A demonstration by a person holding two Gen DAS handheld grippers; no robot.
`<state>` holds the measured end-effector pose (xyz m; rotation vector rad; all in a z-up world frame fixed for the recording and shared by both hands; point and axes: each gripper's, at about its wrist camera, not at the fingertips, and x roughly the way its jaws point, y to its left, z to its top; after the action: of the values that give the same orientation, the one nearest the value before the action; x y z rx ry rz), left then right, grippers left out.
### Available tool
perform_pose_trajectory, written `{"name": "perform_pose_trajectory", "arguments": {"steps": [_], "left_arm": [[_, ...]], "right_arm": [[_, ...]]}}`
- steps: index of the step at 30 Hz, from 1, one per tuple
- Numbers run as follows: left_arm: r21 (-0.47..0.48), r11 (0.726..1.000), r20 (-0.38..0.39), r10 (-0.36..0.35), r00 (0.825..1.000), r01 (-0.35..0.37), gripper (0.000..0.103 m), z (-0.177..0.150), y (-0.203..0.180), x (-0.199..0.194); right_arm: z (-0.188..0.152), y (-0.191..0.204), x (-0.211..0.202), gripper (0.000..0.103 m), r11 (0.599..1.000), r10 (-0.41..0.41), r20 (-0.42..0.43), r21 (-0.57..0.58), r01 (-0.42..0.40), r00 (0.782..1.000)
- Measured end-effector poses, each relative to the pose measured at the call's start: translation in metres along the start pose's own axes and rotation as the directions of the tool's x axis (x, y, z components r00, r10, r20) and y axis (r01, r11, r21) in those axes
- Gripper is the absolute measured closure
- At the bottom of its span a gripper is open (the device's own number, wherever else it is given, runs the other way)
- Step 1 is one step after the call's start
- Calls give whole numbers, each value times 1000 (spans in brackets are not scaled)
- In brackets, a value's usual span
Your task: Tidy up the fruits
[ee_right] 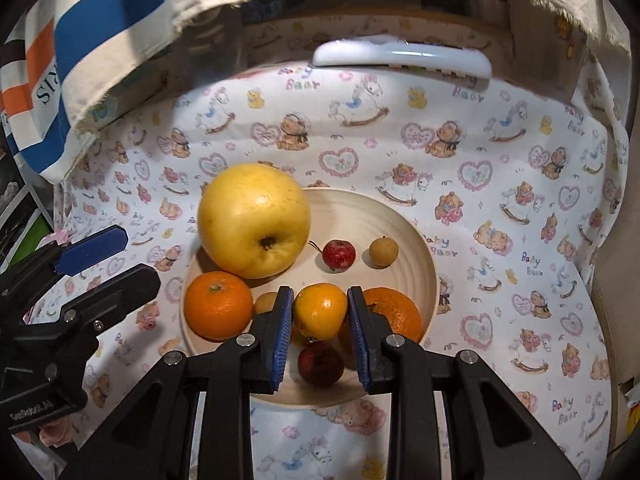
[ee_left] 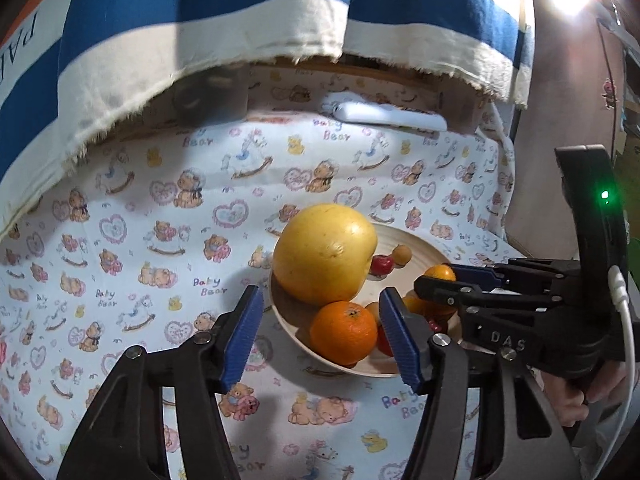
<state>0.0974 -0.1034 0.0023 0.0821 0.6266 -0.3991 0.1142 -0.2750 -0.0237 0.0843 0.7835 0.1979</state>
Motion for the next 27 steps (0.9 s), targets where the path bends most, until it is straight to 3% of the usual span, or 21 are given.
{"name": "perform_pose_trajectory", "arguments": {"steps": [5,9,12,15,16,19,21,22,25,27], "left_arm": [[-1,1000,-14,6,1000,-6,46,-4,4,5],[4,1000,-2,14,1000,-14,46,-4,4,0],[16,1000,28,22,999,-23,46,-4,3,-12],[25,999,81,36,996,-38,46,-7,4,-28],[22,999,102,38,994,-40,45,-9,5,-35],[0,999,164,46,985,-46,32,-16,10,-51],[-5,997,213,71,974,-72,17,-21,12,-60],[-6,996,241,85,967,-86,13,-23,14,-64],[-22,994,311,105,945,-103,6,-28,19,-73],[-31,995,348,98,932,-92,1,-31,21,-78]], "right_arm": [[1,-5,-1,74,999,23,4,22,-23,1000],[0,-2,-11,71,1000,-6,45,14,6,999],[-4,-1,-27,49,1000,-13,115,22,11,993],[-11,3,-47,43,1000,-19,202,8,18,979],[-14,4,-52,36,1000,-23,229,14,20,973],[-25,5,-67,32,999,-27,304,28,19,952],[-31,6,-75,25,999,-45,352,28,37,935],[-35,7,-80,16,998,-60,386,30,53,921],[-43,11,-89,1,998,-67,464,21,64,884],[-46,14,-91,1,997,-76,486,11,81,871]]}}
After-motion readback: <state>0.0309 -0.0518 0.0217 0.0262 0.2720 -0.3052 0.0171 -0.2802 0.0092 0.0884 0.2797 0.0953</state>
